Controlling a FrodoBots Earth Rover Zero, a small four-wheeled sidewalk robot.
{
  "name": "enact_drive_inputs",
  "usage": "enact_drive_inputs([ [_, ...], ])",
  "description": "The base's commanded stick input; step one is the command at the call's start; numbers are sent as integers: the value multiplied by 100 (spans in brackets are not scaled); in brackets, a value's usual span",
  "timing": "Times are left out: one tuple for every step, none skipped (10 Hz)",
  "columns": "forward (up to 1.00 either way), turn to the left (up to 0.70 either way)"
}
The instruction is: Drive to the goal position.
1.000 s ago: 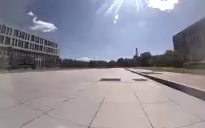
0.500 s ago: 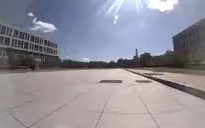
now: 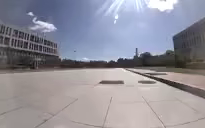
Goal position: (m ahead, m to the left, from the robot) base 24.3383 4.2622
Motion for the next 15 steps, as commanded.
enact_drive_inputs([
  [70, 1],
  [70, 1],
  [70, 1],
  [70, 1],
  [70, 1],
  [70, 1],
  [70, 1],
  [70, 1],
  [70, 1],
  [70, 1],
  [70, 1],
  [70, 1],
  [70, 1],
  [70, 1],
  [70, 1],
])
